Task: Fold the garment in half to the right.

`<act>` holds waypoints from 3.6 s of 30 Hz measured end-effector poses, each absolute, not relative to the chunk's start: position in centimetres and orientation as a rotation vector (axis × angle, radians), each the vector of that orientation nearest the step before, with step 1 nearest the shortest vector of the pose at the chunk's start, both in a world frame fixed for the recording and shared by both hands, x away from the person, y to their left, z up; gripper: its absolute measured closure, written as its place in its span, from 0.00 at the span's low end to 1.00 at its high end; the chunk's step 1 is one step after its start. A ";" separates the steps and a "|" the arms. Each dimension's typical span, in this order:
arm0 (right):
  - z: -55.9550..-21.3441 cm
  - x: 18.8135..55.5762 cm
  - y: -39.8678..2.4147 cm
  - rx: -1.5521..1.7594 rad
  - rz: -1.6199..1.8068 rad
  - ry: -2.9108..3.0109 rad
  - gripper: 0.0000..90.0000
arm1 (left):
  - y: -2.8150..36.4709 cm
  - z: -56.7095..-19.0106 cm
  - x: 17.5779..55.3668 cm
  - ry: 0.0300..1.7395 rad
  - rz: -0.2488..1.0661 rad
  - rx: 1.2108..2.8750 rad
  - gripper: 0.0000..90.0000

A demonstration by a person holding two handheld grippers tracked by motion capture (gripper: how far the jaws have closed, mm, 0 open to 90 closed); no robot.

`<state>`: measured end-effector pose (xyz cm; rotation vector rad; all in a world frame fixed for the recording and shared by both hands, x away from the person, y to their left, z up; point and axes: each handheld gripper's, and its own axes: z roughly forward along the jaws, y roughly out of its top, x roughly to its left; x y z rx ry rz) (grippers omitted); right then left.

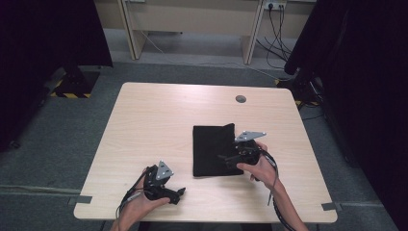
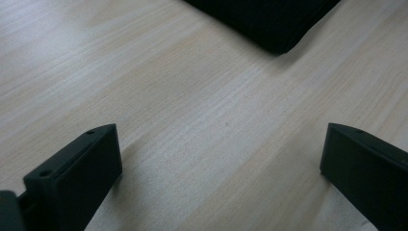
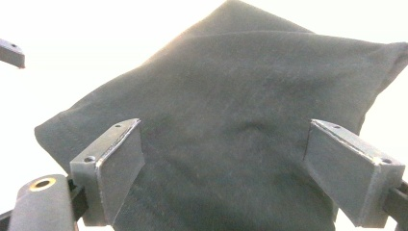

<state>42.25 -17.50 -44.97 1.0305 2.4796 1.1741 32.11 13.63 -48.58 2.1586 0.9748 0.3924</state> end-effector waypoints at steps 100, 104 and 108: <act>-47.5 34.1 -26.1 1.053 1.080 2.414 0.16 | 13.6 -48.6 32.2 0.981 0.396 2.157 0.00; -47.5 33.9 -26.5 1.061 1.073 2.410 0.16 | 13.6 -48.6 32.2 0.981 0.397 2.157 0.00; -47.6 33.6 -26.7 1.073 1.057 2.411 0.16 | 13.6 -48.6 32.2 0.981 0.397 2.157 0.00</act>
